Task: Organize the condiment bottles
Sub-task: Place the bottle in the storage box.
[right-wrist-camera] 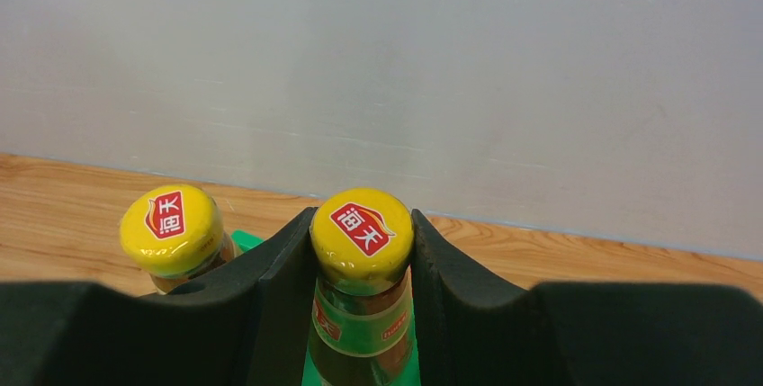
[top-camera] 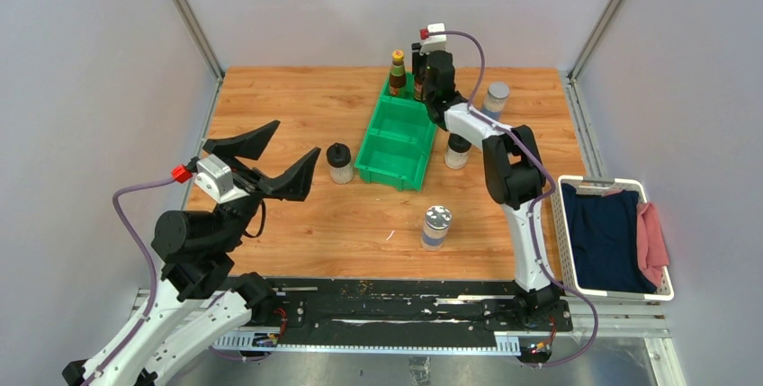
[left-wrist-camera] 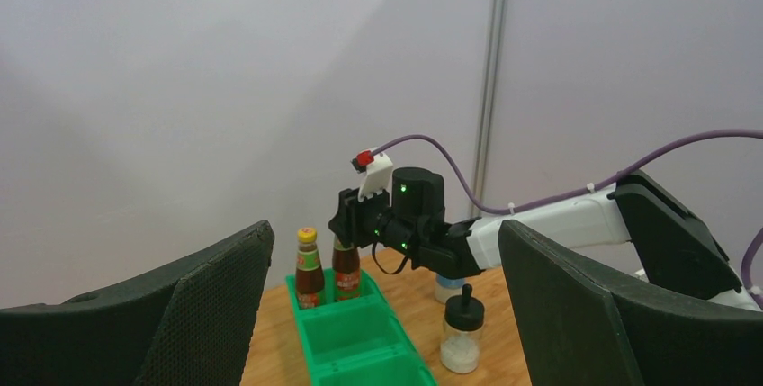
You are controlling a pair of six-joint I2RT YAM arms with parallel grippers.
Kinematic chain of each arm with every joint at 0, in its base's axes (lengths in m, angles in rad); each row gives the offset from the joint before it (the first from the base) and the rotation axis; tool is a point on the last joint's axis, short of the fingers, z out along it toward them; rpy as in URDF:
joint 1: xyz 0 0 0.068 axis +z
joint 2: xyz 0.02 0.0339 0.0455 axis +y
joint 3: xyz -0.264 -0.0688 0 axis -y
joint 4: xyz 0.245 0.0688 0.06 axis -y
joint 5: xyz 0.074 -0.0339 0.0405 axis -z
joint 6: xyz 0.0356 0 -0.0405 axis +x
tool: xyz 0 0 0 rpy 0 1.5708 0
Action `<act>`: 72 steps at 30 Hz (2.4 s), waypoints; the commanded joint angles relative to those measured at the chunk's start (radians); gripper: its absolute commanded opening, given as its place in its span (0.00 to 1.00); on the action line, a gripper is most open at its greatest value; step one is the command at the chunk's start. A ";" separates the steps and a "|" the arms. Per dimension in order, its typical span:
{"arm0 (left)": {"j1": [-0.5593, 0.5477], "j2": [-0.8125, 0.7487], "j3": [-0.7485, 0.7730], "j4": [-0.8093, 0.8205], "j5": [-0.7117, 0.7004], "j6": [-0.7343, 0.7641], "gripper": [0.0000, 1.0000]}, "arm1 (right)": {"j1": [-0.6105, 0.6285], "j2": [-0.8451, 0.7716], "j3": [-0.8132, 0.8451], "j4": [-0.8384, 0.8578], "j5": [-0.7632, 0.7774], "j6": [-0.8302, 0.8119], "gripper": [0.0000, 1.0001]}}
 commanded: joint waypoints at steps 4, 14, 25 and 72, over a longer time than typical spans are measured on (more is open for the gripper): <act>-0.005 0.012 -0.010 0.021 -0.009 0.009 1.00 | -0.014 -0.004 0.057 0.113 -0.005 0.030 0.00; -0.005 0.011 -0.010 0.022 -0.008 0.009 1.00 | -0.012 -0.005 0.032 0.116 -0.008 0.037 0.00; -0.005 0.013 -0.010 0.024 -0.008 0.009 1.00 | -0.004 -0.005 -0.001 0.125 -0.002 0.040 0.00; -0.005 0.015 -0.014 0.024 -0.016 0.004 1.00 | 0.021 -0.010 -0.038 0.130 0.024 -0.006 0.56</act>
